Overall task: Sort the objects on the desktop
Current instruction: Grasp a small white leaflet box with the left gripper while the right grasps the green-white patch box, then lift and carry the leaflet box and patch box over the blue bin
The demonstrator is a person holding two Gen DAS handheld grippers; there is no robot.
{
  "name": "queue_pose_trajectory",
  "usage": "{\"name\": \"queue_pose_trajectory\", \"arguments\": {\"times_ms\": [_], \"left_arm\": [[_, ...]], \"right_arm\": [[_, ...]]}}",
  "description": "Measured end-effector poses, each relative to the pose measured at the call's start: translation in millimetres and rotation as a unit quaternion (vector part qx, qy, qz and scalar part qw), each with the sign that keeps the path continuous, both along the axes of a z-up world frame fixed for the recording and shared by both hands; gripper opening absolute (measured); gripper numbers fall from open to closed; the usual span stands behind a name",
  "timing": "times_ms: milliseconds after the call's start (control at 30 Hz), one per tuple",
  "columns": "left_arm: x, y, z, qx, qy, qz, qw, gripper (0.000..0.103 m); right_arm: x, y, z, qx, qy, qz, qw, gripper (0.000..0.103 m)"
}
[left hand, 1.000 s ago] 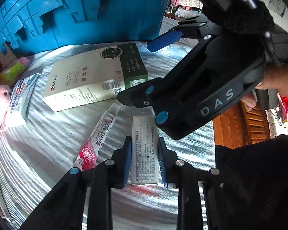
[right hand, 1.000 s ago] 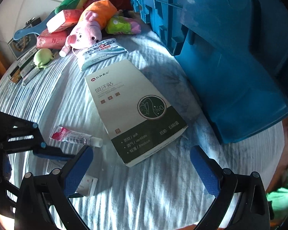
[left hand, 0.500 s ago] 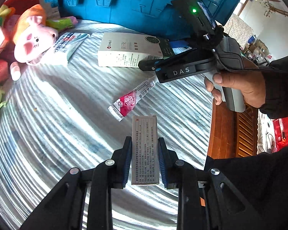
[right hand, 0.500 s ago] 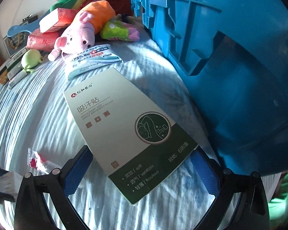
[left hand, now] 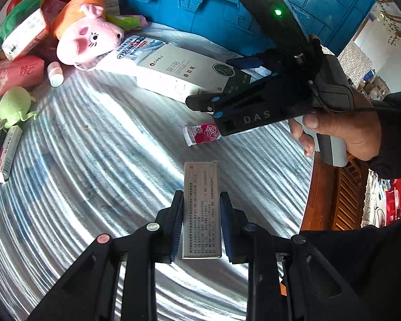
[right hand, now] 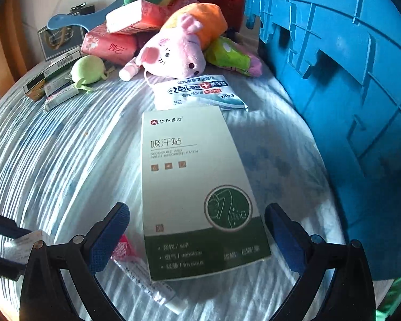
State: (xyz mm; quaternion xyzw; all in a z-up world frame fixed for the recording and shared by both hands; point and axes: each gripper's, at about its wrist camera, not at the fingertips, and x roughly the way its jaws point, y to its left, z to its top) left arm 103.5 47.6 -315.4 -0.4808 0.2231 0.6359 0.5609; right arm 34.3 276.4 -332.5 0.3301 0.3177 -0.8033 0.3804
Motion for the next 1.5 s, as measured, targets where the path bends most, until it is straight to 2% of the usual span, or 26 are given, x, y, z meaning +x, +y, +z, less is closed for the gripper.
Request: {"name": "queue_pose_trajectory", "arguments": {"times_ms": [167, 200, 233, 267, 333, 500, 767, 1067, 1333, 1500], "left_arm": [[-2.6, -0.9, 1.9, -0.004, 0.009, 0.017, 0.9998, 0.025], [-3.3, -2.9, 2.8, -0.007, 0.014, 0.023, 0.9996, 0.025], [-4.6, -3.7, 3.8, -0.007, 0.016, 0.029, 0.9994, 0.025], [-8.2, -4.4, 4.9, -0.007, 0.017, 0.036, 0.9992, 0.025], [-11.2, -6.6, 8.0, -0.006, 0.022, 0.051, 0.9985, 0.025], [-24.2, -13.3, 16.6, -0.002, 0.029, 0.091, 0.9954, 0.025], [-42.6, -14.1, 35.1, 0.008, 0.047, 0.139, 0.9891, 0.025], [-58.1, -11.8, 82.5, 0.02, 0.077, 0.188, 0.9789, 0.025], [-65.2, -17.0, 136.4, 0.037, 0.112, 0.232, 0.9655, 0.025], [-68.6, -21.0, 167.6, 0.046, 0.138, 0.267, 0.9528, 0.025]], "right_arm": [[-14.6, -19.4, -1.1, 0.017, -0.028, 0.008, 0.999, 0.1], [-16.3, -23.0, -3.0, 0.029, -0.033, 0.01, 0.999, 0.095], [-15.9, -23.3, -3.6, 0.035, -0.037, 0.011, 0.999, 0.08], [-16.6, -22.9, -1.5, 0.032, -0.043, 0.01, 0.999, 0.077], [-15.8, -21.0, 3.0, 0.027, -0.058, 0.013, 0.998, 0.077], [-2.1, -22.2, 18.6, 0.04, -0.055, 0.032, 0.997, 0.076], [18.6, -27.5, 59.4, 0.048, -0.042, 0.049, 0.997, 0.076], [43.0, -26.1, 125.8, 0.03, -0.018, 0.076, 0.996, 0.076], [67.9, -23.2, 175.9, -0.002, -0.006, 0.121, 0.993, 0.077], [79.9, -22.0, 207.5, -0.026, -0.002, 0.151, 0.988, 0.077]]}}
